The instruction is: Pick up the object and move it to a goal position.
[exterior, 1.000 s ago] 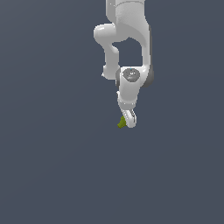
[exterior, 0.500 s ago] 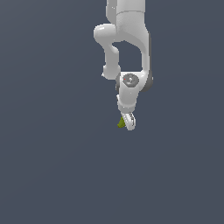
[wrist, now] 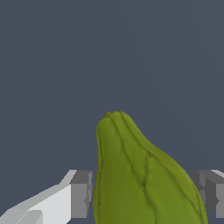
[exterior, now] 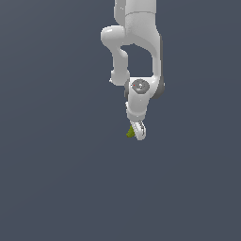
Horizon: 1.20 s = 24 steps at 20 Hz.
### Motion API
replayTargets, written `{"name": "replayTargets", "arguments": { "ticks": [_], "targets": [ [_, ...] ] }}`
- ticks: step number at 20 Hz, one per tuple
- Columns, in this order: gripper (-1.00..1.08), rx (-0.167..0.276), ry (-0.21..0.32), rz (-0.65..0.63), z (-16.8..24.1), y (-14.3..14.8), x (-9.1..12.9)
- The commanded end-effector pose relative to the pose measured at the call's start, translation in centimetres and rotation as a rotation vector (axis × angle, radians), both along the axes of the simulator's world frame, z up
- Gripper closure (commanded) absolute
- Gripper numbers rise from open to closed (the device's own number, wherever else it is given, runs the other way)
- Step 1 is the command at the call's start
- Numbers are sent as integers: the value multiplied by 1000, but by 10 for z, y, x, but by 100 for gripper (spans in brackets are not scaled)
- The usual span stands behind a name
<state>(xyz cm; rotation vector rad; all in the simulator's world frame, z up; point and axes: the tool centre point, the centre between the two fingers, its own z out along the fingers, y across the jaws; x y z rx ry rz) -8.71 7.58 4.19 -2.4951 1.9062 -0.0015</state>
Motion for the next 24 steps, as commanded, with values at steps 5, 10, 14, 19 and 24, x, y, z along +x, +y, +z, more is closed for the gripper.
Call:
{"name": "replayTargets", "arguments": {
  "ticks": [5,10,14,19,24],
  "targets": [
    [108,0,0,0,9,-7,5],
    [108,0,0,-1,29,-24,16],
    [108,-1,0,-1,54,-43,29],
    [108,-2,1,-1,92,-73,51],
    [108,-2,1,-1,134,-106,74]
  ]
}}
